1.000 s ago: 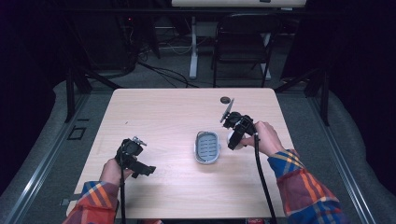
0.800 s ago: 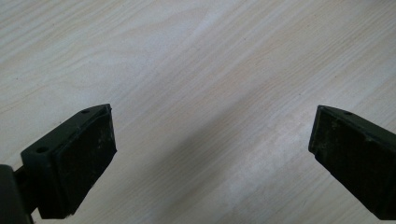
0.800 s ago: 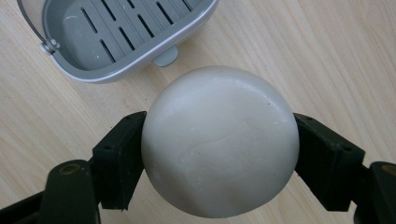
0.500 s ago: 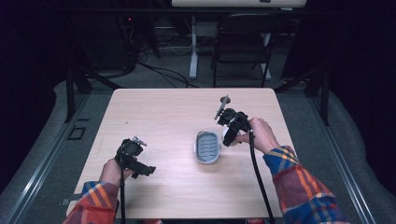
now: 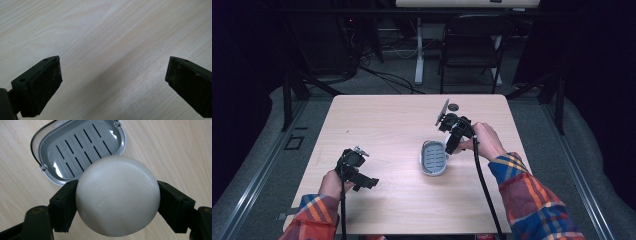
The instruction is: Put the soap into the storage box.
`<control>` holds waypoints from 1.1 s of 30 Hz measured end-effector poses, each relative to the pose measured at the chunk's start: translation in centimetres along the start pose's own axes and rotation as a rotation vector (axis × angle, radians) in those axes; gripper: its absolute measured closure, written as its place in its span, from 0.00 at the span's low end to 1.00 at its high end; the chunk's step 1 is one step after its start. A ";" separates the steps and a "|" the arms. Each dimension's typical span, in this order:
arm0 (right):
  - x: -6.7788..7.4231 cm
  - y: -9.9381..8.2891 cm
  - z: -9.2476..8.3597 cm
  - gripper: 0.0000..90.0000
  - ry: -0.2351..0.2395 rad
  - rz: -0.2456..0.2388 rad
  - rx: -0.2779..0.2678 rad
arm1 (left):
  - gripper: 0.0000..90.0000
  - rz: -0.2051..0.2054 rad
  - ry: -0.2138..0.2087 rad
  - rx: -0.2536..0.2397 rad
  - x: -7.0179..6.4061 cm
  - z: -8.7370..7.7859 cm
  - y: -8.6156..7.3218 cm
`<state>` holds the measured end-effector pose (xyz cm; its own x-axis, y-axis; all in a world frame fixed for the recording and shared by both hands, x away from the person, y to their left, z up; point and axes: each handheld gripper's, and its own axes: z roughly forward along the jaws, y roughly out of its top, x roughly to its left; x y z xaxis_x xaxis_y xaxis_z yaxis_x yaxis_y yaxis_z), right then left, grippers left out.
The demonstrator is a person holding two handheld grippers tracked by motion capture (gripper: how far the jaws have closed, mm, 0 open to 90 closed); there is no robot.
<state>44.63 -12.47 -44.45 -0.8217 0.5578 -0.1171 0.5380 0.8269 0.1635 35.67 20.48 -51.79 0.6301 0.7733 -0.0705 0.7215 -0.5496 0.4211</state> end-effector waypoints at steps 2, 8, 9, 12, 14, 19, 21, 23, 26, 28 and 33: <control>0.0 0.1 0.0 0.26 0.000 -0.005 0.005 | 0.01 0.000 0.000 0.000 0.0 0.0 0.0; 0.3 1.0 -0.1 0.26 0.001 -0.020 0.009 | 0.01 0.001 -0.001 0.001 0.0 0.0 0.0; 0.4 1.1 -0.1 0.26 0.000 -0.027 0.009 | 0.01 0.001 -0.001 0.001 0.0 0.0 0.0; 0.4 1.4 -0.1 0.26 0.002 -0.033 0.003 | 0.01 0.001 -0.002 0.001 0.0 0.0 0.0; 0.6 1.6 -0.1 0.26 0.002 -0.035 0.005 | 0.01 0.002 -0.001 0.003 0.0 0.0 0.0; 0.8 2.1 0.1 0.26 0.011 -0.040 0.012 | 0.01 0.003 0.000 0.005 0.0 0.1 0.0; 0.8 2.2 0.2 0.26 0.011 -0.046 0.015 | 0.01 0.003 0.000 0.005 0.0 0.1 0.0; 0.9 2.4 0.3 0.26 0.015 -0.046 0.010 | 0.01 0.004 0.000 0.005 0.0 0.1 0.0; 1.1 2.7 0.5 0.26 0.018 -0.049 0.009 | 0.01 0.003 -0.002 0.005 0.0 0.1 0.0; 1.1 2.8 0.5 0.26 0.017 -0.054 0.018 | 0.01 0.005 -0.001 0.005 0.0 0.1 0.0; 1.5 3.3 0.8 0.26 0.023 -0.063 0.017 | 0.01 0.005 -0.001 0.006 0.0 0.1 0.0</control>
<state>45.35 -8.86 -44.82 -0.8580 0.5030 -0.1040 0.4881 0.8615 0.1401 35.70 20.43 -51.87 0.6343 0.7700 -0.0694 0.7199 -0.5555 0.4160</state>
